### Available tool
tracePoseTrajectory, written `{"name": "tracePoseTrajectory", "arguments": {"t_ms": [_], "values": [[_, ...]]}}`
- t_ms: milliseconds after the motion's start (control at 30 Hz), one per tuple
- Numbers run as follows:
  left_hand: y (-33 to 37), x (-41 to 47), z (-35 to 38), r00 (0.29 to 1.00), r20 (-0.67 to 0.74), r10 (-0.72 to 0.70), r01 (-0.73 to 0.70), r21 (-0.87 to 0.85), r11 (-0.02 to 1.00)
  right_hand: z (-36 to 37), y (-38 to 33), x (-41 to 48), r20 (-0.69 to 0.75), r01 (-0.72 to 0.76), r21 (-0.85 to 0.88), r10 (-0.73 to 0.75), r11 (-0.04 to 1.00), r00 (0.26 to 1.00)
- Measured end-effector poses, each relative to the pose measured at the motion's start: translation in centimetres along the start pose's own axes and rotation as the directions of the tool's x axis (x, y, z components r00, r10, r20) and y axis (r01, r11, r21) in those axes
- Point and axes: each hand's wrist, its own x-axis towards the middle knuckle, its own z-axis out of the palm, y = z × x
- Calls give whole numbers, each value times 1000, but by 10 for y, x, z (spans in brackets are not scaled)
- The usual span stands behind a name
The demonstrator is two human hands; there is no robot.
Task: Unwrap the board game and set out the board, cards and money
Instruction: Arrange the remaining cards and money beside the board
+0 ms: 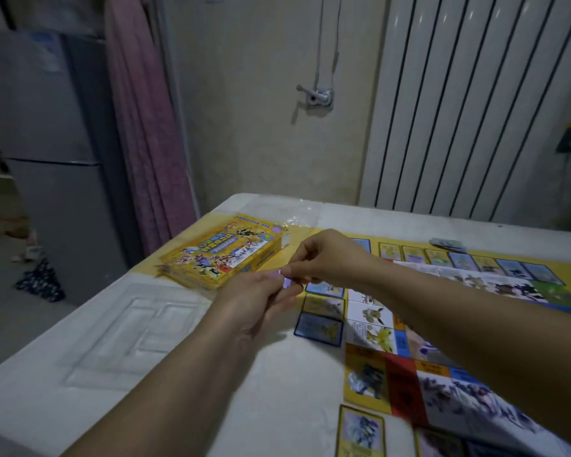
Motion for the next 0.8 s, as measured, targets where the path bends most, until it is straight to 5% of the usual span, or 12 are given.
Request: {"name": "tracePoseTrajectory", "arguments": {"t_ms": [133,267,467,800], "values": [[10,8,-14,996,-62,64,-62,39,997,17,-7,16,-101,59,49,-54,997,993],[21,14,-30,992,-115,56,-64,-68,996,21,3,28,-158,-30,291,79,956,984],[24,5,-33,996,-91,-10,-5,-159,987,31,26,32,-148,-165,39,169,985,974],[12,-35,26,976,193,-96,112,-74,991,-26,-8,-65,-48,57,56,-54,997,997]]}}
